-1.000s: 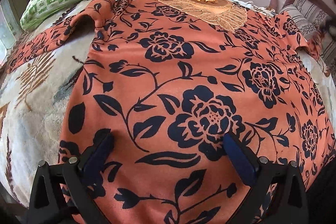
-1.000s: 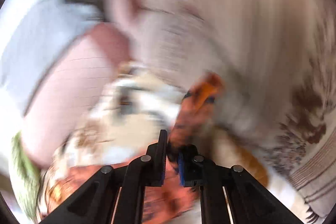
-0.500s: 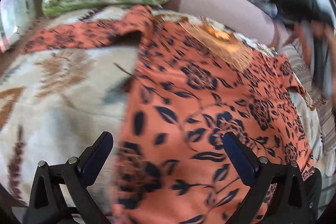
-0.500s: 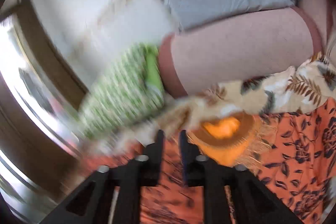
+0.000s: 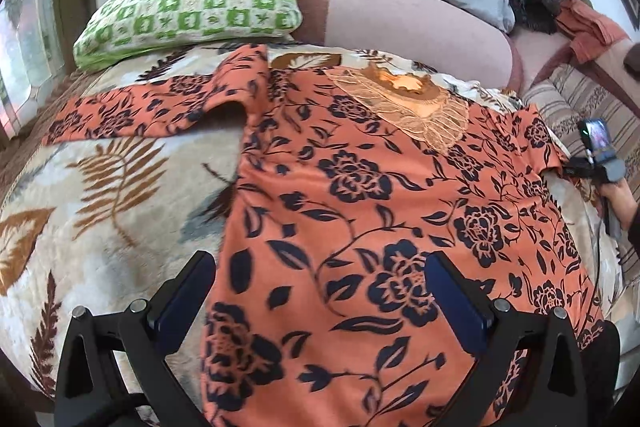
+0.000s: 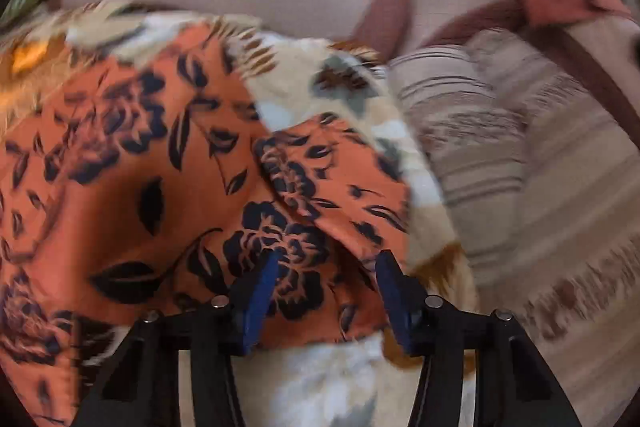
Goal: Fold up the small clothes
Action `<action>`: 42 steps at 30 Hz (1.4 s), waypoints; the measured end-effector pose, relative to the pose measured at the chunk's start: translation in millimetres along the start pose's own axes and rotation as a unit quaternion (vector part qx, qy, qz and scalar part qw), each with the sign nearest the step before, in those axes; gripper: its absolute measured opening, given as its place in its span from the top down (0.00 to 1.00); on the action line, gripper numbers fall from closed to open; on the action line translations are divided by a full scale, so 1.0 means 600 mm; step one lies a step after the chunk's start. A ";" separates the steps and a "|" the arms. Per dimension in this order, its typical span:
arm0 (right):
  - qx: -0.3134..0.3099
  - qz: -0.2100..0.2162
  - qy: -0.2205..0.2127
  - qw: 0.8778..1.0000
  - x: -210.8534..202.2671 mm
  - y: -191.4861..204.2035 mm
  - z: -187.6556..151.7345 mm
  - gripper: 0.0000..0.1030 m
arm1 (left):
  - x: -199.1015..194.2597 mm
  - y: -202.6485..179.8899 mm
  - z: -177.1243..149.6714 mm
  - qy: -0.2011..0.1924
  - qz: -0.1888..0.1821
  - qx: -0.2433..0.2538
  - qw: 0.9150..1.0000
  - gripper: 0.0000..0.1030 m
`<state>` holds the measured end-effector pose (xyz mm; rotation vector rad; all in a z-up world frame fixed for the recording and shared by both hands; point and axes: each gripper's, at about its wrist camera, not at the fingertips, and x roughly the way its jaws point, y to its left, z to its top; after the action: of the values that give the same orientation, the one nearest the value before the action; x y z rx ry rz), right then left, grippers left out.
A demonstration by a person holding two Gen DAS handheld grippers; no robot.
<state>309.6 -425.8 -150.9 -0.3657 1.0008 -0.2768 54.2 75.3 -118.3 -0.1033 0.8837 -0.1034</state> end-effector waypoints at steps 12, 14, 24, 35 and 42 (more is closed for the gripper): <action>0.201 0.127 0.018 0.971 0.047 -0.090 0.097 0.95 | -0.014 0.002 0.000 -0.006 0.001 0.000 1.000 0.00; 0.243 0.156 -0.007 0.957 0.000 -0.112 0.093 0.95 | -0.022 0.009 -0.002 -0.015 -0.003 -0.007 1.000 0.00; 0.239 0.405 -0.171 0.866 -0.331 0.048 0.207 0.95 | -0.069 0.069 -0.021 -0.051 -0.007 -0.052 0.997 0.00; 0.103 0.502 0.040 0.858 -0.209 0.561 0.209 0.27 | -0.088 0.159 -0.036 -0.053 0.025 -0.118 0.991 0.00; 0.171 0.524 -0.046 0.833 -0.243 0.378 0.182 0.16 | -0.059 0.191 -0.003 -0.049 0.018 -0.129 0.990 0.00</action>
<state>342.0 -145.2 -81.8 0.5173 0.9035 0.5603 35.9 193.2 -107.8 -0.3301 0.7971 0.0504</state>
